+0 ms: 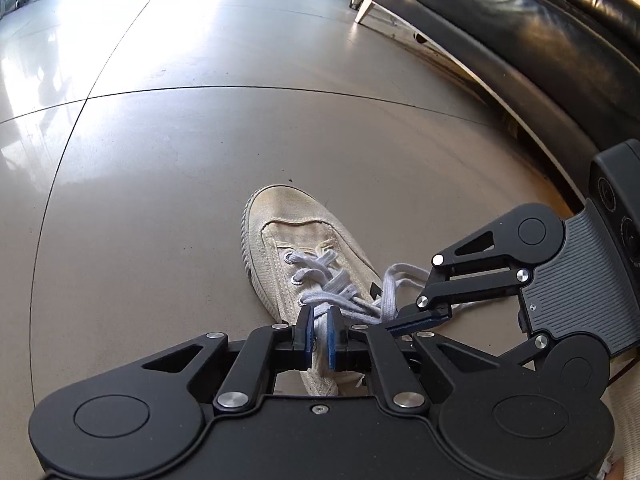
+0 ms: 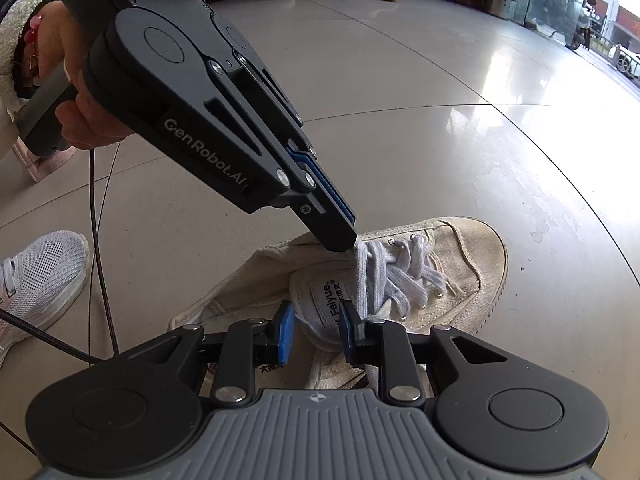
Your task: Lace up shoes with both hands
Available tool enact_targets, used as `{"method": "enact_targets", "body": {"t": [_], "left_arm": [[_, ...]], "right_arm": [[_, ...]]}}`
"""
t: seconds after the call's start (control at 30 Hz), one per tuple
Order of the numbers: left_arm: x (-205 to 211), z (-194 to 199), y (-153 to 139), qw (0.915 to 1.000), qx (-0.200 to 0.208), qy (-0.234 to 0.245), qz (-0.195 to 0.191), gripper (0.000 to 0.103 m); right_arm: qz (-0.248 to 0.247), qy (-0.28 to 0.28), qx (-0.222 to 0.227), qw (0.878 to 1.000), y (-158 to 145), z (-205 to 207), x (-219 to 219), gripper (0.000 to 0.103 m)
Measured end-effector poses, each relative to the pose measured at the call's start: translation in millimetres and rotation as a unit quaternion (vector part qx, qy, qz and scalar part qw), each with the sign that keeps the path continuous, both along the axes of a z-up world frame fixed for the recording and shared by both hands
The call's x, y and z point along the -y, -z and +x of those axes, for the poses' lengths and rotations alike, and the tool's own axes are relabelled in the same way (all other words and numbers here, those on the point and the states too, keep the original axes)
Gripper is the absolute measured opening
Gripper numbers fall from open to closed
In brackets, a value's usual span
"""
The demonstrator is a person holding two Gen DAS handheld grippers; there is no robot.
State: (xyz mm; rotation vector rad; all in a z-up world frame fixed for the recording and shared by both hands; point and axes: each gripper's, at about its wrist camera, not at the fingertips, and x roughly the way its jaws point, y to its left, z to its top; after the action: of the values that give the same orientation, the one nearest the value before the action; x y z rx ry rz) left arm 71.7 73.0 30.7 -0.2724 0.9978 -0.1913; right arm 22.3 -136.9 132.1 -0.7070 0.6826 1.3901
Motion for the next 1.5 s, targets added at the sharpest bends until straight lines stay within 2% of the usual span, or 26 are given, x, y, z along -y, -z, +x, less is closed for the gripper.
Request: {"method": "enact_targets", "body": {"t": [0.13,0.17,0.27,0.4,0.43,0.47,0.53,0.63,0.73,0.83,0.93,1.07,1.2,1.27,1.33,1.4,1.43,1.5], "left_arm": [[-13,4,8,0.9976,-0.014,-0.032,-0.059,0.005],[-15,6,10,0.9970,-0.016,-0.036,-0.067,0.005],[-19,10,15,0.9955,-0.020,-0.041,-0.083,0.007],[-25,13,22,0.9940,-0.024,-0.045,-0.097,0.010],[-23,14,22,0.9940,-0.024,-0.045,-0.096,0.011],[-22,13,20,0.9944,-0.024,-0.044,-0.093,0.011],[-19,12,16,0.9956,-0.021,-0.038,-0.083,0.011],[-12,9,12,0.9969,-0.015,-0.015,-0.075,0.012],[0,3,7,0.9995,0.003,0.014,-0.029,0.016],[13,0,3,0.9987,0.022,0.042,0.020,0.017],[29,-3,-1,0.9933,0.040,0.085,0.068,0.016],[50,-8,-5,0.9801,0.059,0.139,0.129,0.017],[59,-6,3,0.9713,0.057,0.145,0.180,0.017],[62,-6,4,0.9692,0.057,0.151,0.186,0.014],[64,-7,3,0.9681,0.058,0.154,0.188,0.005],[64,-7,3,0.9692,0.060,0.152,0.185,0.003],[62,-8,3,0.9706,0.059,0.148,0.180,0.003],[53,-7,4,0.9792,0.053,0.128,0.148,0.002]], "right_arm": [[-0.002,-0.029,0.023,0.999,4,0,3,0.023],[-0.002,-0.035,0.027,0.999,-3,-7,0,0.023],[-0.006,-0.062,0.057,0.996,-3,-14,4,0.023],[-0.025,-0.115,0.121,0.986,-2,-30,2,0.023],[-0.031,-0.125,0.134,0.983,2,-31,3,0.022],[-0.031,-0.128,0.137,0.982,2,-30,5,0.015],[-0.033,-0.125,0.138,0.982,2,-28,6,0.009],[-0.030,-0.107,0.112,0.987,-7,-22,14,0.008],[-0.023,-0.082,0.074,0.994,-11,-2,-5,0.006],[-0.017,-0.060,0.045,0.997,-12,-6,-18,0.006],[-0.014,-0.046,0.028,0.998,-17,5,-14,0.006],[-0.008,-0.027,-0.002,1.000,-22,11,-8,0.005],[-0.006,-0.014,-0.009,1.000,-23,13,-6,0.005],[-0.007,-0.012,-0.011,1.000,-21,18,-2,0.005],[-0.006,-0.010,-0.009,1.000,-21,21,-1,0.005],[-0.002,-0.005,-0.008,1.000,-23,22,-4,0.005],[-0.002,-0.003,-0.011,1.000,-25,17,-8,0.005],[0.003,0.001,-0.012,1.000,-25,19,-9,0.005]]}}
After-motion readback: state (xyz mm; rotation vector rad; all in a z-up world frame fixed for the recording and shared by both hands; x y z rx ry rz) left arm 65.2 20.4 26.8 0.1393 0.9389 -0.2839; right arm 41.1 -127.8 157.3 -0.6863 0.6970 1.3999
